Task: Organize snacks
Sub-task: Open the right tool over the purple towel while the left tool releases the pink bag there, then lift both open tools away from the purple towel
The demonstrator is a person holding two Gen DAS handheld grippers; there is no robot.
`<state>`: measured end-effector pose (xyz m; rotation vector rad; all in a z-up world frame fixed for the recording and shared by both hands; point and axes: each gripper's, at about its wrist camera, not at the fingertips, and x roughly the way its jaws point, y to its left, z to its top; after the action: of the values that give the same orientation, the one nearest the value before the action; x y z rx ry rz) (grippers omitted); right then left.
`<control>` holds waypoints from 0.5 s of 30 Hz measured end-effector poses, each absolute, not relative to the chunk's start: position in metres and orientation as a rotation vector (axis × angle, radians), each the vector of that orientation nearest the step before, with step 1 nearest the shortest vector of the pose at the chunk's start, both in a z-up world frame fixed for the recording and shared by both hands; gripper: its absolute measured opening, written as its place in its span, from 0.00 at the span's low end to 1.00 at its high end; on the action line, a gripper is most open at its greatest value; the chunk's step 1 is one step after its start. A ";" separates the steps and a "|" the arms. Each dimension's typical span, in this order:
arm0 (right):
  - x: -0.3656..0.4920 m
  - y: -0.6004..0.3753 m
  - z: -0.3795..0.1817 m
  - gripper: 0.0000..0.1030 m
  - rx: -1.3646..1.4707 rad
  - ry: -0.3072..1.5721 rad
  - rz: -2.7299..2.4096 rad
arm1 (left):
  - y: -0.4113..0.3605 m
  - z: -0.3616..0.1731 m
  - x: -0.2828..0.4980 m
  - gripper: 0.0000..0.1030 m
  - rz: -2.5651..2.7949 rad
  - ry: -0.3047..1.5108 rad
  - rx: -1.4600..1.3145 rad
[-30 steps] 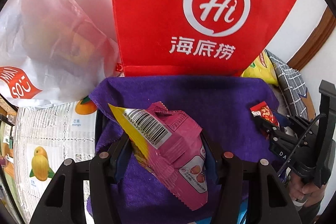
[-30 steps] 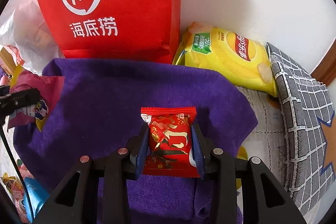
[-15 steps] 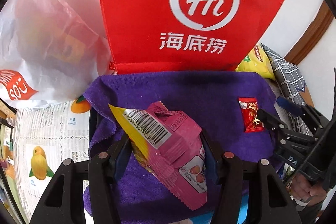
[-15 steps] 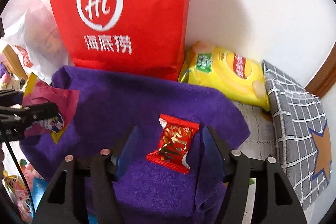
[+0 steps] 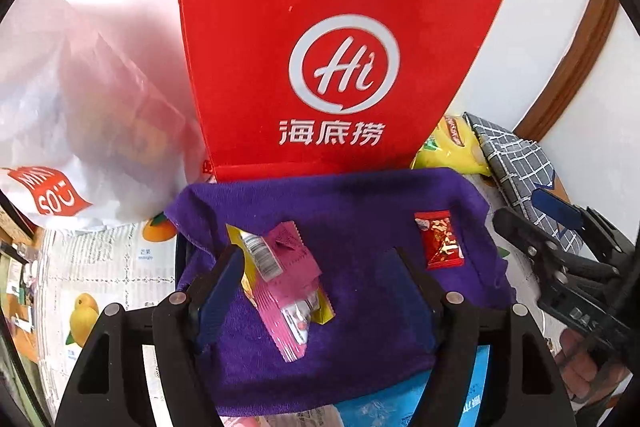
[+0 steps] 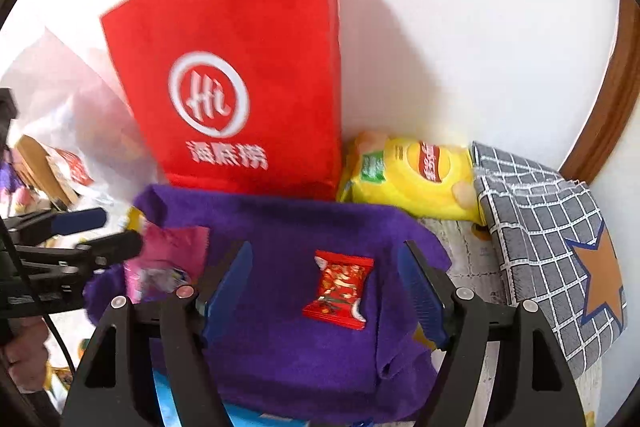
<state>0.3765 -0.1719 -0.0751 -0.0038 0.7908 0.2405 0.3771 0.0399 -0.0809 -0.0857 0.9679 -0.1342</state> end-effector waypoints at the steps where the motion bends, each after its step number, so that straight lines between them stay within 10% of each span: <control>1: 0.372 -0.173 -0.073 0.73 0.001 0.782 0.239 | 0.040 -0.078 0.376 0.70 -0.135 0.957 -0.084; 15: 0.283 -0.226 -0.039 0.73 0.057 0.787 0.135 | 0.023 -0.018 0.330 0.70 -0.191 0.778 -0.042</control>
<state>0.2828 -0.2264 -0.0385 0.0567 0.7869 0.1346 0.3300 0.0233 -0.0184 -0.0421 0.7784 -0.1911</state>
